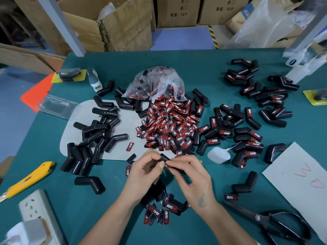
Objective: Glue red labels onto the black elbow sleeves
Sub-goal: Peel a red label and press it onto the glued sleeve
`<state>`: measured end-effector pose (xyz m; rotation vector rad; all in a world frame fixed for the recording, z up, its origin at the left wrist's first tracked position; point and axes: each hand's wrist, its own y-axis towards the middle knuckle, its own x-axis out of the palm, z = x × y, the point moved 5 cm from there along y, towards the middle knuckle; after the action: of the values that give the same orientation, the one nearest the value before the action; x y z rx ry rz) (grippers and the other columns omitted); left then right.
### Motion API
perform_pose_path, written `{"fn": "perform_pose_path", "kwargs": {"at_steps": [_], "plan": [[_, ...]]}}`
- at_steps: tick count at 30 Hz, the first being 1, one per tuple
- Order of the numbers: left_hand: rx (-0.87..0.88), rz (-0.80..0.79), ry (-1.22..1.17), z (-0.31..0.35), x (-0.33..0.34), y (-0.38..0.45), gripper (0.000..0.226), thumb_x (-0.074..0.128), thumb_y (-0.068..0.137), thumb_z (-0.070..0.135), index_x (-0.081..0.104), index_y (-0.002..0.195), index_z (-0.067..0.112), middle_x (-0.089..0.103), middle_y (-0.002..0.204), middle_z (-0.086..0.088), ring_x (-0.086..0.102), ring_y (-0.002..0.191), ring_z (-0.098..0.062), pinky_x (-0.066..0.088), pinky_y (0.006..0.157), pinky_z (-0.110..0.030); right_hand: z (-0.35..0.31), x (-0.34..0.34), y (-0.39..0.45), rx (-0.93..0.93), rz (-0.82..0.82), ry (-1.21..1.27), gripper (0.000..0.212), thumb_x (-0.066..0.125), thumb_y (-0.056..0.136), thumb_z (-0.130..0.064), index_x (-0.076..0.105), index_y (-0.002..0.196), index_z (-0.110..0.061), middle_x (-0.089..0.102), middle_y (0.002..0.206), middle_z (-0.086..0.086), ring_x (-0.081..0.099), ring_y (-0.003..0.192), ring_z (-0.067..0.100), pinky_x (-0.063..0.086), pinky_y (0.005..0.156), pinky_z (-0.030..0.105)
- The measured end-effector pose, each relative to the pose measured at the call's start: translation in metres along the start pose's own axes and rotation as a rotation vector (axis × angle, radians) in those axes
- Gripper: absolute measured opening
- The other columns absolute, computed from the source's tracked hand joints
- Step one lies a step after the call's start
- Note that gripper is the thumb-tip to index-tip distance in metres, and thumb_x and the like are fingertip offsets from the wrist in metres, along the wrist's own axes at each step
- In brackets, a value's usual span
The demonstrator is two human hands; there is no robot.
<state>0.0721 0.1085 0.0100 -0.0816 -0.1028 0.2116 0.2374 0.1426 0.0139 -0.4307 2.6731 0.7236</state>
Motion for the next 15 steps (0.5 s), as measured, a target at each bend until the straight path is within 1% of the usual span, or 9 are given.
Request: {"fn": "perform_pose_path", "kwargs": {"at_steps": [5,10,12,15], "plan": [[0.005,0.005,-0.034,-0.0003,-0.0004,-0.0006,0.006,0.069,0.088,0.029,0.068,0.083,0.031,0.050,0.086,0.008,0.045,0.066,-0.017,0.040,0.050,-0.028,-0.0001,0.0007,-0.0010,-0.006,0.003,-0.001,0.021,0.074,0.098,-0.012,0.078,0.117,-0.021,0.065,0.116,-0.010,0.068,0.106,0.012,0.050,0.095,0.024],[0.007,0.017,-0.067,0.0008,-0.0004,-0.0018,0.006,0.071,0.086,0.026,0.070,0.083,0.031,0.051,0.087,0.008,0.045,0.064,-0.015,0.041,0.050,-0.028,0.0008,0.0009,-0.0016,0.001,0.002,0.008,0.023,0.075,0.098,-0.012,0.077,0.117,-0.023,0.064,0.116,-0.010,0.068,0.107,0.012,0.050,0.095,0.023],[0.006,0.020,-0.068,0.0007,-0.0001,-0.0020,0.013,0.071,0.089,0.019,0.070,0.083,0.030,0.051,0.087,0.008,0.046,0.065,-0.014,0.042,0.050,-0.029,0.0014,0.0006,-0.0018,0.006,0.005,0.014,0.023,0.075,0.097,-0.012,0.077,0.118,-0.024,0.065,0.116,-0.010,0.069,0.107,0.013,0.050,0.095,0.023],[0.001,0.026,-0.069,0.0009,0.0004,-0.0023,0.024,0.065,0.090,0.007,0.070,0.082,0.029,0.051,0.087,0.008,0.046,0.066,-0.014,0.042,0.051,-0.030,0.0019,0.0002,-0.0012,0.010,0.010,0.026,0.023,0.076,0.098,-0.012,0.077,0.118,-0.024,0.065,0.116,-0.011,0.069,0.107,0.013,0.049,0.096,0.022]]}}
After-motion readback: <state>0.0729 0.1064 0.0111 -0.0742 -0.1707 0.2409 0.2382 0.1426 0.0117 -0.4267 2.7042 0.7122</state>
